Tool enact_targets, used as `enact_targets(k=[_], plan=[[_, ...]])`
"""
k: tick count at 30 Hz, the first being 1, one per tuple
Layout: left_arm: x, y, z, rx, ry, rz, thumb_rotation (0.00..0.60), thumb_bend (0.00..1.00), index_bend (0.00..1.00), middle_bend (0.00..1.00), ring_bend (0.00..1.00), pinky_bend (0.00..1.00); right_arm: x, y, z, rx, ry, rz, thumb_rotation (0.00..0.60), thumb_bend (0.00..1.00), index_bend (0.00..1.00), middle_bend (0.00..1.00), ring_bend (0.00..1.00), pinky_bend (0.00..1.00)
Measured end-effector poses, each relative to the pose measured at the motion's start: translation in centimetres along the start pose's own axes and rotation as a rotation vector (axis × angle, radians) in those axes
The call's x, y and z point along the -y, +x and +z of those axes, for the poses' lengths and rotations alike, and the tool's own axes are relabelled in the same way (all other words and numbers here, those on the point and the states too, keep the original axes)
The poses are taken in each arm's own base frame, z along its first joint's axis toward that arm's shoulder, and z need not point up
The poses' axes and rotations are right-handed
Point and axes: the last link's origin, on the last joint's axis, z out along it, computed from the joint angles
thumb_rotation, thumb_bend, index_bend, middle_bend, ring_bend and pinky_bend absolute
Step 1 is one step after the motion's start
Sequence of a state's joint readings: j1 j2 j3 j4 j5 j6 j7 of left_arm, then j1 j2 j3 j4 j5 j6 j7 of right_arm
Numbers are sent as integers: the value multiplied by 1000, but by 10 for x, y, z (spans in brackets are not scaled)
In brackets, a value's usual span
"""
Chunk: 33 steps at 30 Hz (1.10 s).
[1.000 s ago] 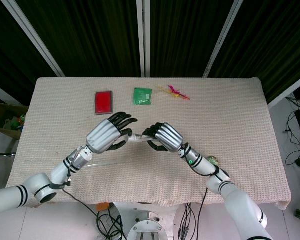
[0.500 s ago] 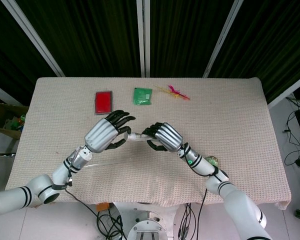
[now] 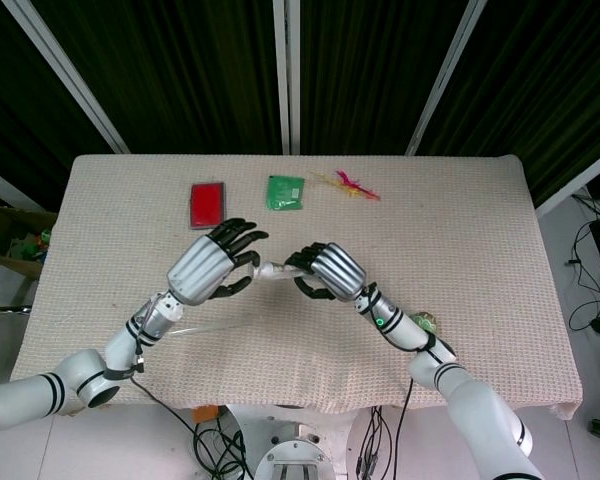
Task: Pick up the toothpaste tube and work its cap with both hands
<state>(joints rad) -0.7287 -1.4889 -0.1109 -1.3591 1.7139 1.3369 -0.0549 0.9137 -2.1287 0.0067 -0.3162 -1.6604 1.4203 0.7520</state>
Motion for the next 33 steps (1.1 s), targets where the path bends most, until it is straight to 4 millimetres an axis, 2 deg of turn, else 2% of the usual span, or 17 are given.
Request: enact_targets(k=[33], plan=[[-5,0,-8,2,-6,11,600,259,525,222,155,193,0,7,2,-61,-15,58,600,731,877,690,512,619]])
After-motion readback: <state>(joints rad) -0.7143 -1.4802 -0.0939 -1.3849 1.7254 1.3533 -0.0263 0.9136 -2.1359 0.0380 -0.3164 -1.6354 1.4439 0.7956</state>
